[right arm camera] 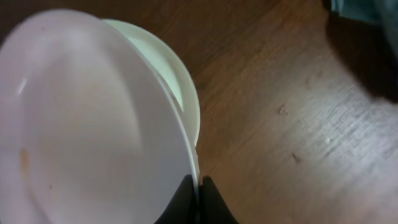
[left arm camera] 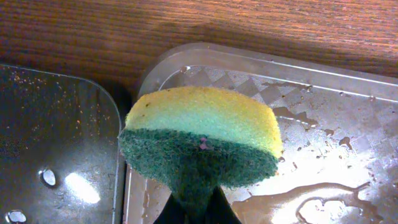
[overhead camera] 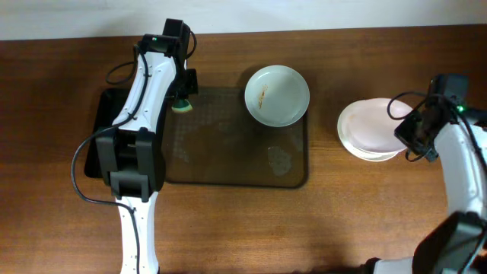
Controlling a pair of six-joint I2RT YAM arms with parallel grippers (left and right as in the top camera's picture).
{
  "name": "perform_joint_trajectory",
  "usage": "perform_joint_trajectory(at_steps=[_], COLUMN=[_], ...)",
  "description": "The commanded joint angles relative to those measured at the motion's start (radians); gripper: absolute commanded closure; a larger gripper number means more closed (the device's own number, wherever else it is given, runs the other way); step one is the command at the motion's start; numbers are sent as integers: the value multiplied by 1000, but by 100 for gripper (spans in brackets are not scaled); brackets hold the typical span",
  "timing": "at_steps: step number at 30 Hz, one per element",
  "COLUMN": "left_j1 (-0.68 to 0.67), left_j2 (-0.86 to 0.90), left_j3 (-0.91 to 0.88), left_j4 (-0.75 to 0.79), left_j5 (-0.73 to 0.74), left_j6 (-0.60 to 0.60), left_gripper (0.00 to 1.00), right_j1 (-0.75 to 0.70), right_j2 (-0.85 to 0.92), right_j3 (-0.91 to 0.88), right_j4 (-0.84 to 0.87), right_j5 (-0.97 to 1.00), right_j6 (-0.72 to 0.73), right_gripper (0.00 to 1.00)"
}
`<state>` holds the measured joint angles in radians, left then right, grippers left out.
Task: Clean dirty plates on tray and stack at the side
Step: 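Grasp the back white plate with the right gripper and pull it forward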
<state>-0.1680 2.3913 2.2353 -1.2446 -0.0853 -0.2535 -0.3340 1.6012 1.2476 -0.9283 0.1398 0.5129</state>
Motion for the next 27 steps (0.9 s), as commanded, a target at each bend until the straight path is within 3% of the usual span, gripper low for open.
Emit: perform_joint_trajectory(at_steps=[1,2,3,5,7,9,11,17,22,27], left_j1=[-1,-2,-2,-2,-2,-2,-2,-2,-2,-2], left_j2=[2,2,2,2,2,2,2,2,2,2], left_j3=[17,17,17,17,17,17,17,17,17,17], left_j4=[3,2,2,3,3,2,2,2,3,2], left_j5=[0,0,0,0,0,0,0,0,0,0], left_j6=[16,16,16,16,16,16,16,16,16,16], left_gripper=[99,99,99,99,99,99,99,99,99,99], right_j1=[-6,-6,-6,3,153,292,453,592,638,748], right_j2=[86,107,117,108,94,94,131,373,442,444], right_j3=[-30,-30,-30,-3,98,111,110,110,110,111], right_j4=[76,87,100,116,124,205,295,380,386,263], right_j5=[-6,-6,-43,-215,-281,-284,-162,-126,-158,-319], right_j6=[-7,-7,-8,-99,-116,-84,105,283,254,251], right_gripper=[76,49,33,31,30,32,41,75,80,84])
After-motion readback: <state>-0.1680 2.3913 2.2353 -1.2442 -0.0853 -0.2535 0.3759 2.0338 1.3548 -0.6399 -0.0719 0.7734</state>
